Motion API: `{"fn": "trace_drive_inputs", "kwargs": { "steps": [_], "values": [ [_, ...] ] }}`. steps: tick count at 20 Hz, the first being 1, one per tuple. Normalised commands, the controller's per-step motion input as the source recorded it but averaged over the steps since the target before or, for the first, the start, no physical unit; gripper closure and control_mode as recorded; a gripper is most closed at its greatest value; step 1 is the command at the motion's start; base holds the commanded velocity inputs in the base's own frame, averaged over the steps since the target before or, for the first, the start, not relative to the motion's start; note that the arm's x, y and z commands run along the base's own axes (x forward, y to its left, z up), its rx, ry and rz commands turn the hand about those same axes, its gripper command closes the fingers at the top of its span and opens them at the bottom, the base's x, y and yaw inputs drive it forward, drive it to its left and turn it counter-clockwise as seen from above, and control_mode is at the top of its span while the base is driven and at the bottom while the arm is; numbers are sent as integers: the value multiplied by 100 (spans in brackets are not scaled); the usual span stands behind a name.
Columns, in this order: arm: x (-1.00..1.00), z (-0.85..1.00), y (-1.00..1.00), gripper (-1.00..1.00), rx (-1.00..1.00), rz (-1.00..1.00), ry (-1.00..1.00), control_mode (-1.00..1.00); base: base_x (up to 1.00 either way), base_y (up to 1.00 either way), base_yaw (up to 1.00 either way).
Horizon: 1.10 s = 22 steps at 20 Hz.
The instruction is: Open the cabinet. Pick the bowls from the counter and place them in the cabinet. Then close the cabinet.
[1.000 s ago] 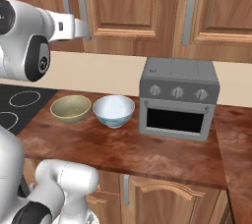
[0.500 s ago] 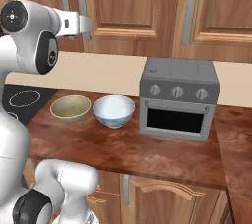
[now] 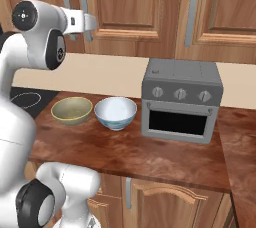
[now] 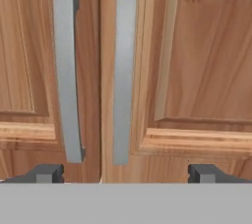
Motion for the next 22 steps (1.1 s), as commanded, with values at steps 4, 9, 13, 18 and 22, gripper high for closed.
{"fn": "trace_drive_inputs", "kwargs": {
  "steps": [4, 9, 13, 18, 22],
  "values": [
    [34, 0, 0, -100, 0, 0, -2, -100, 0, 0, 0],
    [19, 0, 0, -100, 0, 0, -1, -100, 0, 0, 0],
    [13, 0, 1, -100, 0, 0, 0, -100, 0, 0, 0],
    [16, 0, 0, -100, 0, 0, 0, -100, 0, 0, 0],
    [18, 0, 0, -100, 0, 0, 0, -100, 0, 0, 0]
  ]
}}
